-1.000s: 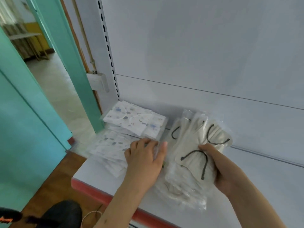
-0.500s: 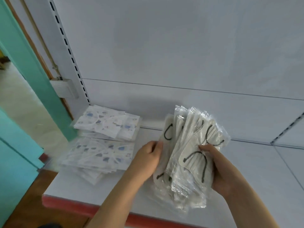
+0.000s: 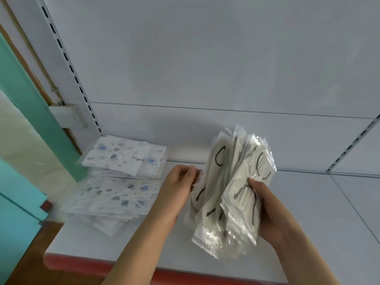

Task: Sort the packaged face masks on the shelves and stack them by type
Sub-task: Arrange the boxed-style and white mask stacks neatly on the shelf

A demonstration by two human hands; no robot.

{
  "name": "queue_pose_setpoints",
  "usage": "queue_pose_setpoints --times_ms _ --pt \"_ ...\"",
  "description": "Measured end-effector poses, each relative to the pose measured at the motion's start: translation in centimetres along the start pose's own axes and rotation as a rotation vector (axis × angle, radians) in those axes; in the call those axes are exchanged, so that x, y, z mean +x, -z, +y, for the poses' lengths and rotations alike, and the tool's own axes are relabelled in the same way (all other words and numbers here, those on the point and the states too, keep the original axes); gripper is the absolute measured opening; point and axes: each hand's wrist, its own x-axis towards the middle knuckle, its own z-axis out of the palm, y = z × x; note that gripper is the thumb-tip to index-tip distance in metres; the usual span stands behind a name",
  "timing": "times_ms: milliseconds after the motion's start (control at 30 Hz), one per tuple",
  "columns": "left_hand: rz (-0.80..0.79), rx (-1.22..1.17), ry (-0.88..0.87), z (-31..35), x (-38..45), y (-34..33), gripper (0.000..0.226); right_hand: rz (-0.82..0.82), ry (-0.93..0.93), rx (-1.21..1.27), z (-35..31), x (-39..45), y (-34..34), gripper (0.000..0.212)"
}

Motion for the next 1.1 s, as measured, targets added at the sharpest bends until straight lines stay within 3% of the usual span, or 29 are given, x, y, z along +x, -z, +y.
queue_pose_setpoints --times_ms 100,133,200,233,367,467,633,733,867,1000,1100 --pt "-0.363 0.108 0.085 1.0 -0.6 -0.2 0.094 -0.047 0.098 0.007 0.5 0.3 -0.7 0.081" --pt "-0.423 0.180 0.035 1.6 -0.9 -0.6 0.102 -0.078 0.136 -0.010 0.6 0.4 -0.9 0.074" --pt "-0.383 0.354 -0.107 2.7 -0.8 -1.1 0.099 -0.122 0.206 -0.040 0.7 0.6 -1.4 0.055" --pt "-0.341 0.415 -0.176 3.3 -0.6 -1.2 0.092 -0.147 0.236 -0.073 0.5 0.6 -1.5 0.055" --pt "-0.320 0.684 -0.422 6.1 0.1 -0.2 0.078 -0.271 0.400 -0.405 -1.1 0.4 -0.7 0.078" --pt "-0.371 0.845 -0.547 7.7 0.6 0.1 0.079 -0.086 0.531 -0.660 -2.5 -1.0 1.3 0.089" --pt "-0.394 1.199 -0.650 5.2 2.2 -1.3 0.085 0.201 0.604 -0.841 -3.9 -2.5 5.3 0.136" --pt "-0.477 1.353 -0.617 2.9 2.7 -2.1 0.096 0.169 0.618 -1.135 -3.9 -2.5 6.8 0.146" --pt "-0.519 1.278 -0.585 2.2 2.5 -1.7 0.107 0.085 0.573 -1.374 -5.1 -2.8 7.5 0.135" --pt "-0.403 1.172 -0.531 1.1 2.3 0.0 0.114 0.159 0.649 -1.419 -5.9 -2.3 8.4 0.084" --pt "-0.331 1.005 -0.540 -0.3 2.0 1.0 0.103 0.124 0.723 -1.368 -4.6 -1.9 9.2 0.076"
